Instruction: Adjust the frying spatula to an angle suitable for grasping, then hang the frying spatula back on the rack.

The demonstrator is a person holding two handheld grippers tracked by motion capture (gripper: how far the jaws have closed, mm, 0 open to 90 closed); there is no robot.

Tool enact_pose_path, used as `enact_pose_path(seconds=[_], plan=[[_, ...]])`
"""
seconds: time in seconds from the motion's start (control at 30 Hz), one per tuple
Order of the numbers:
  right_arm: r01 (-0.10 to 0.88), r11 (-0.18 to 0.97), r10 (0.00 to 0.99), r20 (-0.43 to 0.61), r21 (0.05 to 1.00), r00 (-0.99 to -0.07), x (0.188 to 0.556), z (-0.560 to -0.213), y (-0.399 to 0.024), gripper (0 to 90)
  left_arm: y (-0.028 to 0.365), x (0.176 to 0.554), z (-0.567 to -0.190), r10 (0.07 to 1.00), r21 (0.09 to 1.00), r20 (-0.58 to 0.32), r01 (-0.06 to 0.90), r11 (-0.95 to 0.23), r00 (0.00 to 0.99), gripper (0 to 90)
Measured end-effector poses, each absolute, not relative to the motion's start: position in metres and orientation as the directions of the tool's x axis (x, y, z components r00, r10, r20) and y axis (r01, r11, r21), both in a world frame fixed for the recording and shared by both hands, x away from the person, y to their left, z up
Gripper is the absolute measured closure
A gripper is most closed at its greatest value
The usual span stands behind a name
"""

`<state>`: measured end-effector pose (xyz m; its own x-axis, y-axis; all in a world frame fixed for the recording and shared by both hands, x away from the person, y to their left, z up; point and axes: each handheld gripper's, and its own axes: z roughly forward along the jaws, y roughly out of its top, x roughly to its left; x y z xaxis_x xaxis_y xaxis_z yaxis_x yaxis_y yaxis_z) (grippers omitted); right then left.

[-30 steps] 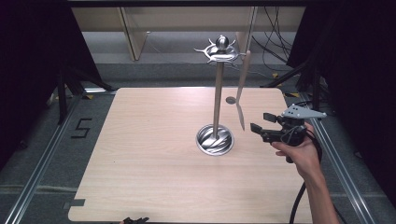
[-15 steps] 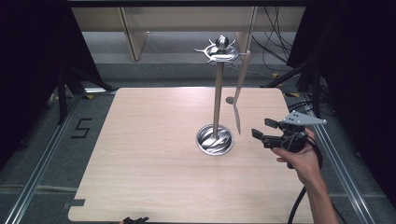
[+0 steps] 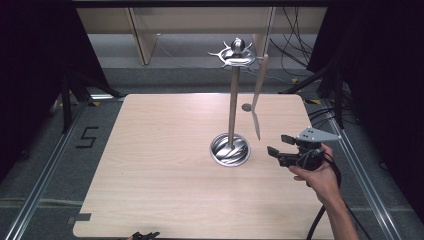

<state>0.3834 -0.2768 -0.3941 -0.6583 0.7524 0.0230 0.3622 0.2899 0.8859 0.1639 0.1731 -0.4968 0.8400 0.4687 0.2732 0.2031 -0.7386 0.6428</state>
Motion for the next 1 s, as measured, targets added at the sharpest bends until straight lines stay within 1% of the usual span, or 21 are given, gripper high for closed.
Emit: enact_pose_path(seconds=[0.03, 0.07, 0.1, 0.13, 0.17, 0.2, 0.27, 0.33, 0.4, 0.43, 0.47, 0.5, 0.67, 0.7, 0.73, 0.97, 1.0], plan=[[0.379, 0.272, 0.762, 0.043, 0.885, -0.646, 0.382, -0.397, -0.275, 30.1, 0.173, 0.164, -0.497, 0.470, 0.642, 0.272, 0.206, -0.739, 0.840, 16.8], [0.362, 0.290, 0.750, 0.025, 0.886, -0.661, 0.384, -0.398, -0.276, 29.7, 0.173, 0.164, -0.496, 0.471, 0.642, 0.274, 0.205, -0.739, 0.839, 16.8], [0.383, 0.265, 0.762, 0.051, 0.885, -0.646, 0.382, -0.400, -0.274, 29.0, 0.173, 0.164, -0.496, 0.471, 0.642, 0.274, 0.205, -0.739, 0.839, 16.8], [0.387, 0.279, 0.756, 0.048, 0.879, -0.653, 0.381, -0.401, -0.274, 28.5, 0.173, 0.165, -0.497, 0.470, 0.646, 0.262, 0.209, -0.734, 0.843, 16.8], [0.371, 0.288, 0.752, 0.031, 0.883, -0.658, 0.381, -0.402, -0.274, 28.1, 0.173, 0.165, -0.497, 0.473, 0.645, 0.265, 0.210, -0.734, 0.840, 16.8], [0.391, 0.277, 0.755, 0.054, 0.878, -0.654, 0.379, -0.403, -0.273, 27.5, 0.174, 0.164, -0.497, 0.475, 0.643, 0.270, 0.210, -0.736, 0.838, 16.8], [0.380, 0.296, 0.749, 0.034, 0.876, -0.662, 0.380, -0.403, -0.274, 26.8, 0.174, 0.164, -0.497, 0.472, 0.642, 0.275, 0.206, -0.739, 0.837, 16.8], [0.405, 0.282, 0.757, 0.058, 0.870, -0.651, 0.377, -0.408, -0.271, 25.8, 0.174, 0.164, -0.496, 0.470, 0.643, 0.274, 0.203, -0.738, 0.839, 16.8], [0.420, 0.292, 0.751, 0.066, 0.859, -0.657, 0.376, -0.412, -0.271, 25.6, 0.174, 0.164, -0.496, 0.469, 0.643, 0.274, 0.202, -0.738, 0.840, 16.8], [0.420, 0.292, 0.751, 0.066, 0.859, -0.657, 0.376, -0.412, -0.271, 25.6, 0.174, 0.164, -0.496, 0.469, 0.643, 0.273, 0.203, -0.738, 0.840, 16.8], [0.398, 0.296, 0.752, 0.045, 0.868, -0.658, 0.377, -0.415, -0.271, 25.5, 0.174, 0.164, -0.496, 0.469, 0.643, 0.274, 0.203, -0.739, 0.840, 16.8], [0.433, 0.297, 0.754, 0.070, 0.851, -0.653, 0.376, -0.418, -0.271, 25.3, 0.174, 0.164, -0.496, 0.471, 0.646, 0.273, 0.203, -0.736, 0.839, 16.8], [0.428, 0.315, 0.757, 0.047, 0.847, -0.651, 0.377, -0.424, -0.273, 23.8, 0.174, 0.163, -0.496, 0.469, 0.643, 0.277, 0.201, -0.739, 0.839, 16.8], [0.445, 0.300, 0.763, 0.068, 0.844, -0.643, 0.376, -0.425, -0.271, 22.8, 0.174, 0.163, -0.496, 0.473, 0.651, 0.266, 0.205, -0.731, 0.840, 16.8], [0.433, 0.313, 0.759, 0.051, 0.845, -0.649, 0.376, -0.426, -0.272, 22.2, 0.174, 0.163, -0.496, 0.469, 0.644, 0.278, 0.199, -0.739, 0.838, 16.8], [0.466, 0.308, 0.757, 0.083, 0.829, -0.648, 0.373, -0.430, -0.271, 21.5, 0.174, 0.163, -0.495, 0.464, 0.647, 0.268, 0.200, -0.736, 0.844, 16.8], [0.449, 0.323, 0.753, 0.061, 0.833, -0.655, 0.374, -0.431, -0.272, 21.5, 0.174, 0.163, -0.495, 0.467, 0.644, 0.286, 0.194, -0.740, 0.837, 16.8]])
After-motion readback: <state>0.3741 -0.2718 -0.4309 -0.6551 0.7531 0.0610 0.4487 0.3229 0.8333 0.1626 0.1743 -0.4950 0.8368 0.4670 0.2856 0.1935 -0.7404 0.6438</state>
